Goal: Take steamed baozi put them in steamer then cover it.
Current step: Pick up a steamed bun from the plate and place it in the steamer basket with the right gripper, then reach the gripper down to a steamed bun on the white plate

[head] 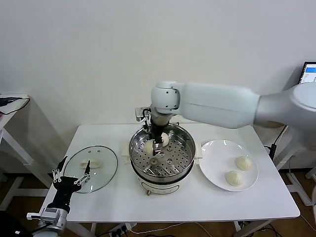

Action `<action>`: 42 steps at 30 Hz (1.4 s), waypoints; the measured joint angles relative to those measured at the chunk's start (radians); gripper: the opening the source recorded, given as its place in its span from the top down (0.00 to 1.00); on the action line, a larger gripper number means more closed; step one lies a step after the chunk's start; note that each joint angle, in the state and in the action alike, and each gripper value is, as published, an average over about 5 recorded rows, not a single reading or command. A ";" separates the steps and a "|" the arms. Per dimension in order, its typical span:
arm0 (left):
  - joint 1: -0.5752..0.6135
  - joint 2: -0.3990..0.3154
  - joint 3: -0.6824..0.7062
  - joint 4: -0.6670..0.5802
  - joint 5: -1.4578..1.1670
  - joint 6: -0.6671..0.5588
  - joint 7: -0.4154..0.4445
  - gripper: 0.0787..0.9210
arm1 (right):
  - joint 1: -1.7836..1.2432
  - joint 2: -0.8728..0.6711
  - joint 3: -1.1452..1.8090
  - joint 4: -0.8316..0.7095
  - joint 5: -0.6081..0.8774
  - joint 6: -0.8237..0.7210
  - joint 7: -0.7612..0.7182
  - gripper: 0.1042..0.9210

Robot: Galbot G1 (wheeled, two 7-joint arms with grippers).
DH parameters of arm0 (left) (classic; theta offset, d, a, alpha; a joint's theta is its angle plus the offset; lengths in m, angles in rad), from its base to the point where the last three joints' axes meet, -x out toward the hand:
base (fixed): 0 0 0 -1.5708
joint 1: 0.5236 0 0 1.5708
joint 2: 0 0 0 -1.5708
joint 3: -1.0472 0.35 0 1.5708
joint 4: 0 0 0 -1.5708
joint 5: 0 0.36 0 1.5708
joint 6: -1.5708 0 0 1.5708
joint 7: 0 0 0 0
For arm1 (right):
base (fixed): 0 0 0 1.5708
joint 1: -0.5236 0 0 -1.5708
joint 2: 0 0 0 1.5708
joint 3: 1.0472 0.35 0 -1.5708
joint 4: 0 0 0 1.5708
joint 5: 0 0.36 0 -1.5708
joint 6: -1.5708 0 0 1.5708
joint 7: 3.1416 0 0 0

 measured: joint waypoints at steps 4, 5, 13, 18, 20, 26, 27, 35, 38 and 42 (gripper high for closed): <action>0.000 0.000 -0.003 0.004 0.000 0.000 0.000 0.12 | -0.040 0.031 0.014 -0.046 -0.024 0.003 -0.001 0.27; -0.001 0.000 -0.004 0.005 0.000 0.000 0.000 0.12 | -0.048 0.037 0.018 -0.056 -0.029 0.004 -0.002 0.27; -0.001 -0.001 -0.003 0.007 0.000 0.000 0.001 0.12 | -0.095 0.068 0.033 -0.106 -0.057 0.008 -0.002 0.25; -0.001 -0.002 -0.003 0.007 0.000 0.000 0.001 0.12 | -0.112 0.073 0.039 -0.118 -0.066 0.008 -0.002 0.19; 0.000 -0.002 -0.004 0.008 0.000 -0.001 0.001 0.12 | -0.114 0.072 0.044 -0.119 -0.067 0.008 -0.002 0.15; 0.004 -0.005 -0.004 0.007 0.000 -0.001 0.001 0.12 | -0.105 0.048 0.059 -0.106 -0.061 0.010 -0.009 0.12; 0.005 -0.006 -0.003 0.007 0.000 -0.001 0.000 0.12 | -0.099 0.039 0.060 -0.099 -0.058 0.012 -0.012 0.12; 0.009 -0.010 0.011 -0.006 0.008 0.000 -0.005 0.12 | -0.009 -0.112 0.054 0.003 -0.028 0.038 -0.053 0.12; 0.010 -0.011 0.015 -0.009 0.013 0.000 -0.008 0.12 | 0.027 -0.199 0.049 0.055 -0.027 0.055 -0.077 0.12; 0.014 -0.013 0.020 -0.010 0.020 0.000 -0.009 0.12 | 0.055 -0.330 0.047 0.123 -0.046 0.085 -0.112 0.12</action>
